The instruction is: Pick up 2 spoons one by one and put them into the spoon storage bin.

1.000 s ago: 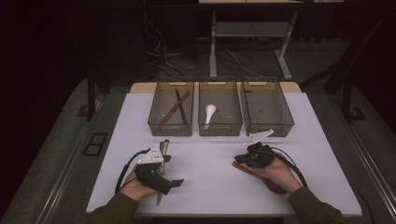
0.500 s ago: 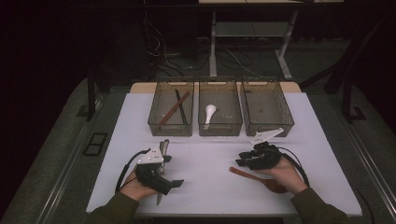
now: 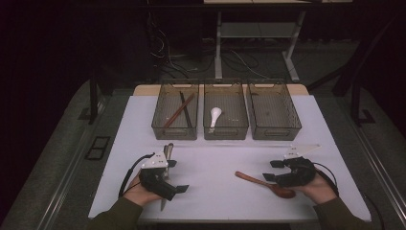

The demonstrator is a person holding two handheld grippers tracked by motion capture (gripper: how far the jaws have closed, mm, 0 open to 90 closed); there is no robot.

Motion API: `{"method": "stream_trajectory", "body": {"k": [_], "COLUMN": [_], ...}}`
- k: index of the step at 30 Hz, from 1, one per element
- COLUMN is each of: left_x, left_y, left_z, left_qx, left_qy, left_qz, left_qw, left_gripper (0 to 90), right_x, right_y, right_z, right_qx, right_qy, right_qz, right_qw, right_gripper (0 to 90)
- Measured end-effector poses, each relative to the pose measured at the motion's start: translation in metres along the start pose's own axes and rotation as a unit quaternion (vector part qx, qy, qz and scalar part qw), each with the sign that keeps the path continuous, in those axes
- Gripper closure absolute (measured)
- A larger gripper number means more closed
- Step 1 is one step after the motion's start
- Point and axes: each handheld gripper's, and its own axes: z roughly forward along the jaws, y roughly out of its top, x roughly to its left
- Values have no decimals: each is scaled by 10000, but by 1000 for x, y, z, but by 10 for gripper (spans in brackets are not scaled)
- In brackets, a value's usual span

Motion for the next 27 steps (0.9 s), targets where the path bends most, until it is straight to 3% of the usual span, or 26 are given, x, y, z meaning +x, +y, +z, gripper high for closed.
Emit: {"method": "stream_trajectory", "body": {"k": [12, 16, 27], "left_x": [0, 0, 0], "left_y": [0, 0, 0], "left_z": [1, 1, 1], "left_qx": [33, 53, 94], "left_qy": [0, 1, -2], "left_qz": [-13, -6, 31], "left_qw": [10000, 10000, 10000], "left_gripper": [0, 0, 0], "right_x": [-6, -6, 1], "right_y": [-39, -43, -44], "right_z": [-28, -27, -16], "right_qx": [125, 203, 598], "right_qy": [-138, -92, 138], "right_qz": [194, 210, -86], "right_qw": [9996, 9995, 9981], "right_gripper": [387, 391, 452]}}
